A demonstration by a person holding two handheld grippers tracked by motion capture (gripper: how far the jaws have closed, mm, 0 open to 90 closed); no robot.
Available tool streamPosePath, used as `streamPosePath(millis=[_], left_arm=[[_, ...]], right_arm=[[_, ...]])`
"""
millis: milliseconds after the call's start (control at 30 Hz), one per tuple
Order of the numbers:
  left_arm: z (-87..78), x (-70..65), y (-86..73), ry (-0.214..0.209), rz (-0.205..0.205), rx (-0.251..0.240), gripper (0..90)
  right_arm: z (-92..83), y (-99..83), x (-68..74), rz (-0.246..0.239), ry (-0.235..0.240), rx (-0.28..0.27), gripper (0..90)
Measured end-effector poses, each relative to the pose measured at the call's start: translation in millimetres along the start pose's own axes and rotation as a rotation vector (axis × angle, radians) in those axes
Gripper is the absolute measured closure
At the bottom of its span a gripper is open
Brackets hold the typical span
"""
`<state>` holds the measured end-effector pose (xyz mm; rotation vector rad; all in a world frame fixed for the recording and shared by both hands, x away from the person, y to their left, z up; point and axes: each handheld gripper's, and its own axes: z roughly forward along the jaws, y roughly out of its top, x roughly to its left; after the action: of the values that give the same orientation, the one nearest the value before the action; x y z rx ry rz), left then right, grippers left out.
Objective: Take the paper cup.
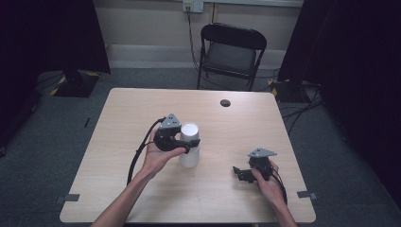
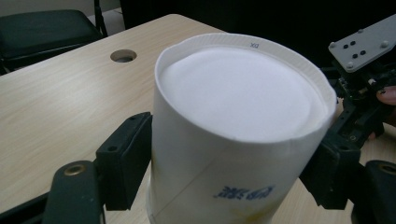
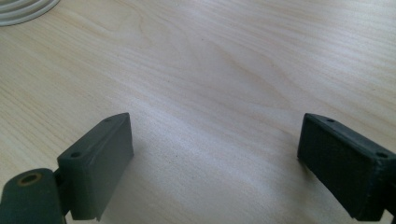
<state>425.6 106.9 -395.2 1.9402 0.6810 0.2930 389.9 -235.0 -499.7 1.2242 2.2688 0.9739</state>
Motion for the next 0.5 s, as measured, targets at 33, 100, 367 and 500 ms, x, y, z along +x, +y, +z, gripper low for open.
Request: streamPosePath(millis=[33,100,367,500], left_arm=[[-0.4,0.2,-0.5,0.0,-0.001,0.003,25.7],[-2.4,-0.8,-0.5,-0.003,-0.003,0.002,24.4],[-7.3,1.4,-0.4,0.0,0.005,0.0,27.0],[-6.0,0.1,0.8,0.003,0.012,0.003,28.3]], right_arm=[[0.0,0.0,0.0,0.0,0.0,0.0,9.8],[0.0,0.0,0.0,0.0,0.0,0.0,9.8],[0.0,0.0,0.0,0.0,0.0,0.0,9.8],[0.0,0.0,0.0,0.0,0.0,0.0,9.8]])
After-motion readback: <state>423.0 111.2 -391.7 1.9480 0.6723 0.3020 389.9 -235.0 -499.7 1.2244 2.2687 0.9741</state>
